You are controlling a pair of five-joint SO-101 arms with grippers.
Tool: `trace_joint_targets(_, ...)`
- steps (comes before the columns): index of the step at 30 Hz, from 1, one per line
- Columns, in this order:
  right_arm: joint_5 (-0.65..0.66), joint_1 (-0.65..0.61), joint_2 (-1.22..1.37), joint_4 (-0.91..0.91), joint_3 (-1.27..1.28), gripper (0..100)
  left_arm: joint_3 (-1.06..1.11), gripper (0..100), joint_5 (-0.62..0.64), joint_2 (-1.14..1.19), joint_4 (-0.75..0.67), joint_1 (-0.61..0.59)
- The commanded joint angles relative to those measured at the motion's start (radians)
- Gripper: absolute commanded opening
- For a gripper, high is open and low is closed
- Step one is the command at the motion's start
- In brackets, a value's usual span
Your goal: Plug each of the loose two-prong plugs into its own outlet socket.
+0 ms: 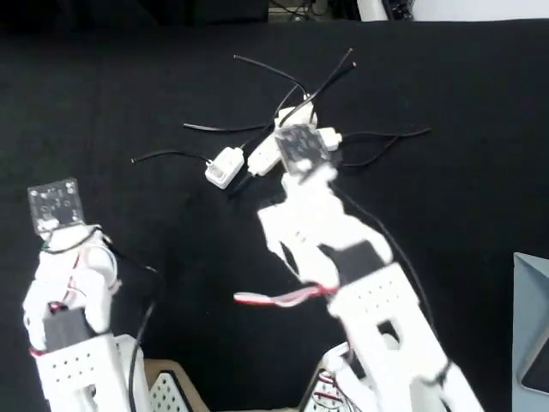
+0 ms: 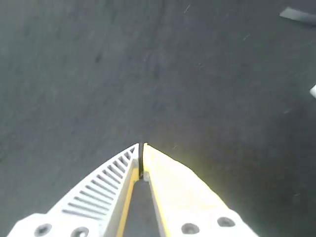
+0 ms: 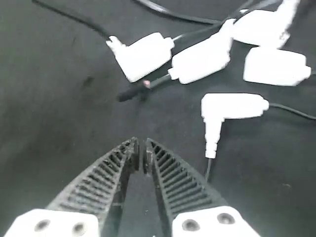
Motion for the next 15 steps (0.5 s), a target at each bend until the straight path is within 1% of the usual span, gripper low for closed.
trace_joint_targets(1, -0.008, 0.051, -0.255, -0.077, 0.156, 1.2, 0.053, 3, 0.034, -0.184, -0.012, 0.085)
trace_joint_targets(4, -0.008, 0.092, -0.381, -0.084, 0.246, 1.2, 0.127, 3, 0.032, -0.311, -0.003, 0.124)
trace_joint_targets(9, -0.008, 0.143, -0.541, -0.084, 0.390, 1.3, 0.147, 3, 0.026, -0.276, 0.009, 0.165)
trace_joint_targets(15, -0.008, 0.150, -0.746, -0.112, 0.585, 1.3, 0.199, 3, 0.025, -0.276, 0.003, 0.228)
